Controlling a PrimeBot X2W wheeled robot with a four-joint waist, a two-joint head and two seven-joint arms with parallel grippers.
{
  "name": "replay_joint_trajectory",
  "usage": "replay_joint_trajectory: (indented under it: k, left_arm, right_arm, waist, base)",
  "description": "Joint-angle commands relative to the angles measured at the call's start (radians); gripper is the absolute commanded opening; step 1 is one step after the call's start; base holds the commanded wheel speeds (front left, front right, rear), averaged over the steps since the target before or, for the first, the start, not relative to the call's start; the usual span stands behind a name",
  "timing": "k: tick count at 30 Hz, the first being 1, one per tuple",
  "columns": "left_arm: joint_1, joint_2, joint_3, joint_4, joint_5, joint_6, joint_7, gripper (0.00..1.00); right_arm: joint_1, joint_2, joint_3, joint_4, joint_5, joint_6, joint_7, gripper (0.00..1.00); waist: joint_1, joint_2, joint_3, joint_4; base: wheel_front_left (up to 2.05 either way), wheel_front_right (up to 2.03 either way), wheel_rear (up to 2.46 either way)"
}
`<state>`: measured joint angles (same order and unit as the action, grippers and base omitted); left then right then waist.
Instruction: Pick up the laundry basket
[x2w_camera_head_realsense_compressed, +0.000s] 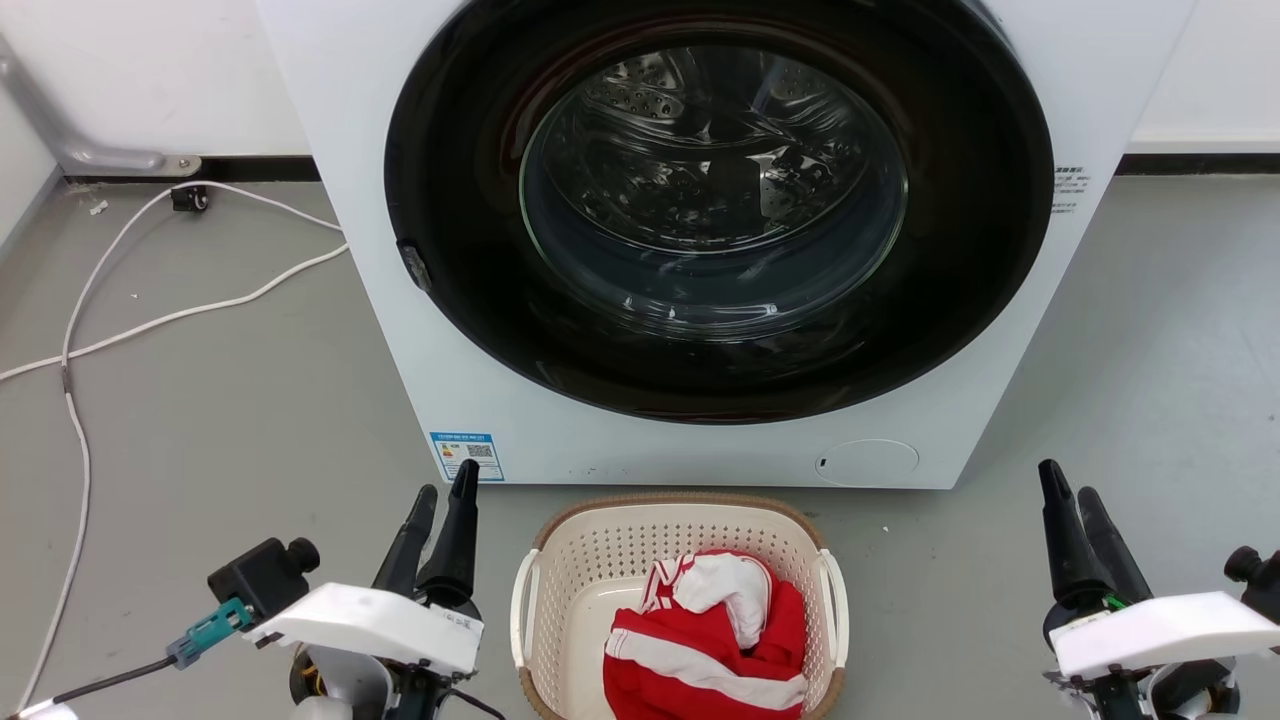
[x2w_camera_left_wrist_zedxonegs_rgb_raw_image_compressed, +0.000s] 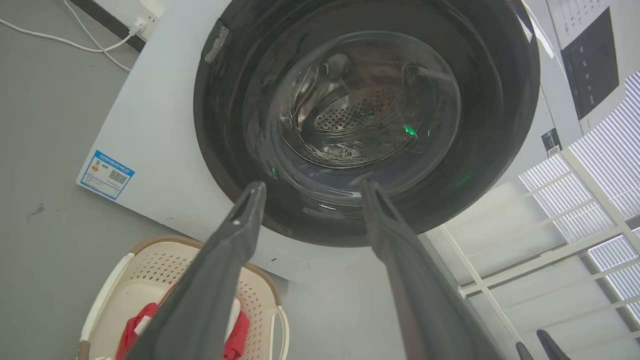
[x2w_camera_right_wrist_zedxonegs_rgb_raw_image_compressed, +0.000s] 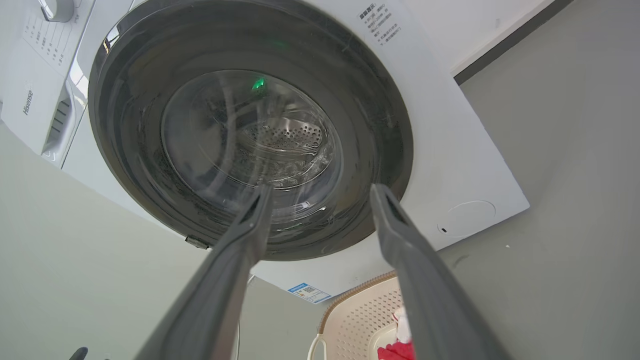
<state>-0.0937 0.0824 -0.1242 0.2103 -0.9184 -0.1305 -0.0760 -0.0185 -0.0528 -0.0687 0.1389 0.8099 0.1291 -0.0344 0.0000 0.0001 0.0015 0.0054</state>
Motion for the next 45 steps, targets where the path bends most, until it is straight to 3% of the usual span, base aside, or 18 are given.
replay_joint_trajectory:
  k: [1, 22, 45]
  left_arm:
    - [-0.031, 0.008, -0.008, -0.01, 0.033, 0.0, -0.011, 1.0]
    - [-0.047, 0.011, -0.065, 0.02, 0.311, 0.0, -0.071, 1.0]
    - [-0.052, 0.012, -0.094, 0.043, 0.532, 0.0, -0.123, 1.0]
  right_arm:
    - [0.0, -0.001, 0.001, -0.021, -0.042, 0.002, -0.003, 1.0]
    - [0.027, 0.0, 0.007, -0.09, -0.362, 0.002, 0.018, 1.0]
    - [0.073, 0.001, -0.001, -0.151, -0.562, 0.002, 0.031, 1.0]
  waist:
    - [0.0, -0.0001, 0.0, 0.0]
    - [0.0, -0.0001, 0.002, 0.004]
    - [0.0, -0.0001, 0.004, 0.01]
  base:
    - [0.0, 0.0, 0.0]
    - [0.0, 0.0, 0.0]
    - [0.0, 0.0, 0.0]
